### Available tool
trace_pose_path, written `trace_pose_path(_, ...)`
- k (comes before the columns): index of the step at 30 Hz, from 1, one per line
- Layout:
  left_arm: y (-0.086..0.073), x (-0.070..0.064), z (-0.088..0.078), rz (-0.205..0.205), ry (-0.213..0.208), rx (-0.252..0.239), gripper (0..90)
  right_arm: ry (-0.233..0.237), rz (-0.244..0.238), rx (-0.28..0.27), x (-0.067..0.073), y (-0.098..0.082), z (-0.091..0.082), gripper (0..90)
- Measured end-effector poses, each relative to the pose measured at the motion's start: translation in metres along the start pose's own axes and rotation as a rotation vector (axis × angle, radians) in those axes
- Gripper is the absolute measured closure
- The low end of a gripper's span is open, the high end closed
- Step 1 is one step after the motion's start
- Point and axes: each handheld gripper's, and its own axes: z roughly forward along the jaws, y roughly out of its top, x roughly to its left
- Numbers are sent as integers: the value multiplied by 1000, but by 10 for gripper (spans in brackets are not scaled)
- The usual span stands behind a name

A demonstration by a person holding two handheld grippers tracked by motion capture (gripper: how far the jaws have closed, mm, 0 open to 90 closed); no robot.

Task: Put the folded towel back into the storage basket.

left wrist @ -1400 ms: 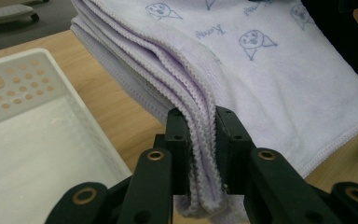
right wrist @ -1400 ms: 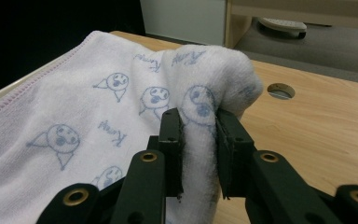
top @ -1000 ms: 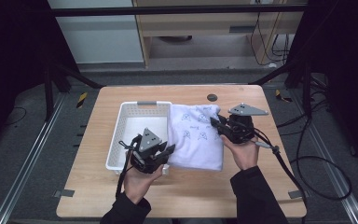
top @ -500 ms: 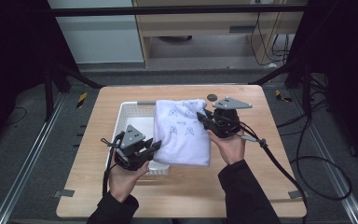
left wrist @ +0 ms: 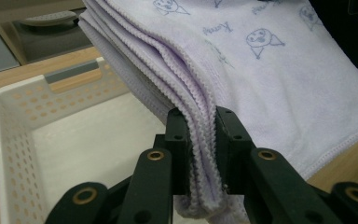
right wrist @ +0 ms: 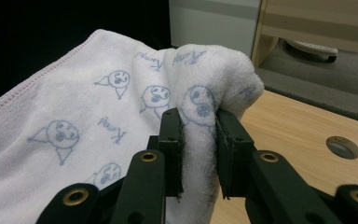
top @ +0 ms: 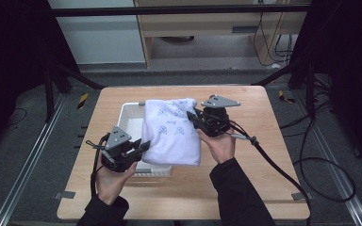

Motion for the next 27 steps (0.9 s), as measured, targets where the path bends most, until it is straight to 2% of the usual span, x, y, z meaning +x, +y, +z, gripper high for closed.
trace_pose_path(19,-13,33,-19,-55,39,-17,757,19,-34,-7,32,16,33,742)
trace_pose_path(25,-15,40,-19,-67,48,-13,757,34,-6,-7,33,14,43,742)
trace_pose_path(27,-16,42,-18,-68,53,-9,757,28,-17,-7,35,13,47,742)
